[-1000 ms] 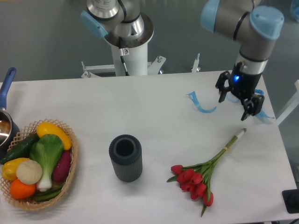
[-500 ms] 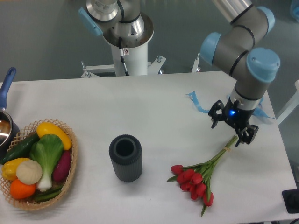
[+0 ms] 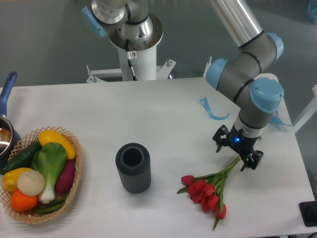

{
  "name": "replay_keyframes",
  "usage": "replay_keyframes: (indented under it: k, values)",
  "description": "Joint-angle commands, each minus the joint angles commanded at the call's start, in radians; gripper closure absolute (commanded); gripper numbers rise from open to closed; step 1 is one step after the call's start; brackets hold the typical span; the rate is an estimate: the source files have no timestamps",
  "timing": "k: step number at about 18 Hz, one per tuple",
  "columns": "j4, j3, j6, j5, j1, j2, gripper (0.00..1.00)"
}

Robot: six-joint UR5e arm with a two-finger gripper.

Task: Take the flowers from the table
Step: 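Lower the gripper onto the tulip stems near the blossoms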

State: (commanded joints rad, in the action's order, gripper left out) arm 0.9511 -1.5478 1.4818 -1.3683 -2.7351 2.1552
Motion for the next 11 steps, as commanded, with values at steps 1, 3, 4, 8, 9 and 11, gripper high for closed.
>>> replay_keyframes:
  k: [1,3,4,8,9,11]
  values:
    - [0.0,-0.002,0.005,0.0,0.0,0.003,0.0]
    - [-0.003,-0.003,0.005,0.0,0.002,0.008,0.0]
    - [-0.005,-0.006,0.0,0.0,0.003,0.009,0.0]
    - [-0.047,-0.028,-0.002,-0.002,0.017,0.023,0.0]
    - [-0.058,-0.028,0.0,-0.003,0.017,0.028,0.0]
    - [-0.071,-0.022,0.005,-0.005,0.017,0.038,0.0]
